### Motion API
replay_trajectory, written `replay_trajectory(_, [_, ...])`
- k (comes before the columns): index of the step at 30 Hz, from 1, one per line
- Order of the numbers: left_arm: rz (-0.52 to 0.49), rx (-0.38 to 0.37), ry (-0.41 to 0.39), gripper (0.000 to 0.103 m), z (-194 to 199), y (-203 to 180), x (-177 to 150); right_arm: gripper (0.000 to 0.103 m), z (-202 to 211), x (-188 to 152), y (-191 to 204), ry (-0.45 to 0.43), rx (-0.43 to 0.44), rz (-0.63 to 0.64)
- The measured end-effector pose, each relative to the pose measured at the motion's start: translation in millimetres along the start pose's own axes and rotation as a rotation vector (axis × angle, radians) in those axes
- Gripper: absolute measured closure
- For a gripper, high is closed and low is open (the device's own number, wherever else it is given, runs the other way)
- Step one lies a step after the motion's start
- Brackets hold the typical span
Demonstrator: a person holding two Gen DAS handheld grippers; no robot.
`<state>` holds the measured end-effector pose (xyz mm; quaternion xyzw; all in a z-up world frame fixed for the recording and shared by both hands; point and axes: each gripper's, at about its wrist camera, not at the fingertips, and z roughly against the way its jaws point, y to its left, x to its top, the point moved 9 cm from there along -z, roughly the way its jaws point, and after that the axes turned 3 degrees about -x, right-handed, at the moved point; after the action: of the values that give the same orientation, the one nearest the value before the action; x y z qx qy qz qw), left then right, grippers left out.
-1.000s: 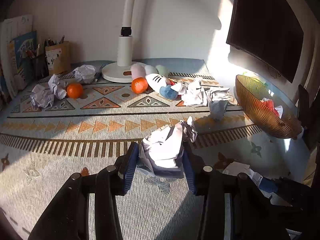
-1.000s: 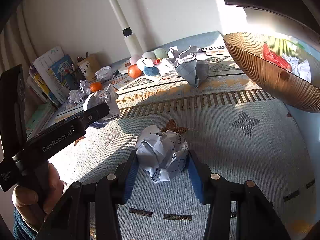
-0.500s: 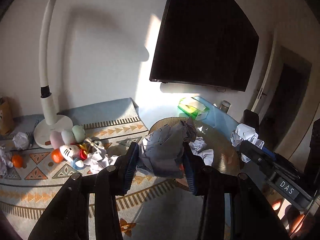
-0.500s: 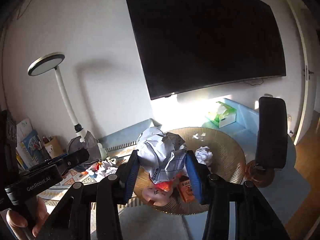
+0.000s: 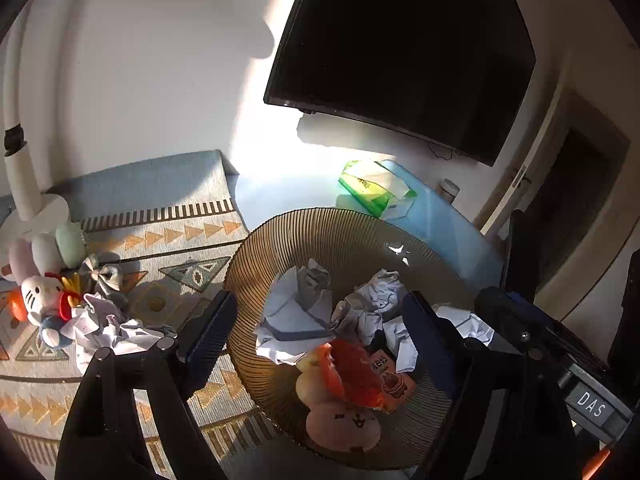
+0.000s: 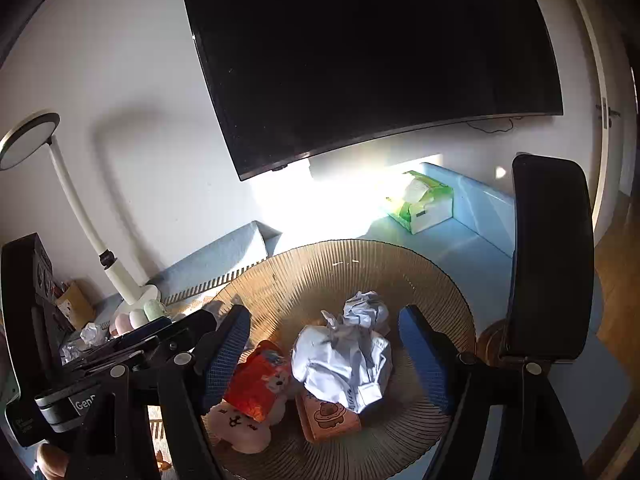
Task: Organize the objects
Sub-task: 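Carry both paper balls over the amber bowl and open both tools, then move both tools back over the desk toward the paper balls by the pen holder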
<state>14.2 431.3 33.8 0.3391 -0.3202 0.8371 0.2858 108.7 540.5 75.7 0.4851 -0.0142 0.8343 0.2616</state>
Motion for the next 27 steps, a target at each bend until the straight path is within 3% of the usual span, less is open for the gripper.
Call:
replay_trajectory(5, [0.024, -0.005, 0.002, 0.014, 19, 18, -9, 0.028, 6, -6, -8, 0.006, -0.006, -0.031])
replay_trajectory(10, [0.058, 0.039, -0.056, 0.014, 68, 43, -16, 0.028, 24, -7, 24, -0.026, 0.037, 0.006])
replay_trajectory(14, [0.101, 0.144, -0.129, 0.014, 128, 82, -18, 0.028, 37, -11, 81, -0.026, 0.155, 0.05])
replay_trajectory(17, [0.14, 0.282, -0.17, 0.014, 172, 121, -26, 0.028, 41, -22, 133, -0.021, 0.234, 0.094])
replay_trajectory(20, [0.168, 0.422, -0.135, 0.007, 195, 168, -48, 0.028, 33, -47, 182, 0.022, 0.286, 0.141])
replay_trajectory(23, [0.223, 0.436, -0.109, 0.007, 200, 211, -74, 0.028, 17, -80, 223, 0.083, 0.325, 0.186])
replay_trajectory(27, [0.287, 0.493, -0.162, 0.007, 210, 252, -101, 0.028, -4, -115, 257, 0.113, 0.323, 0.26])
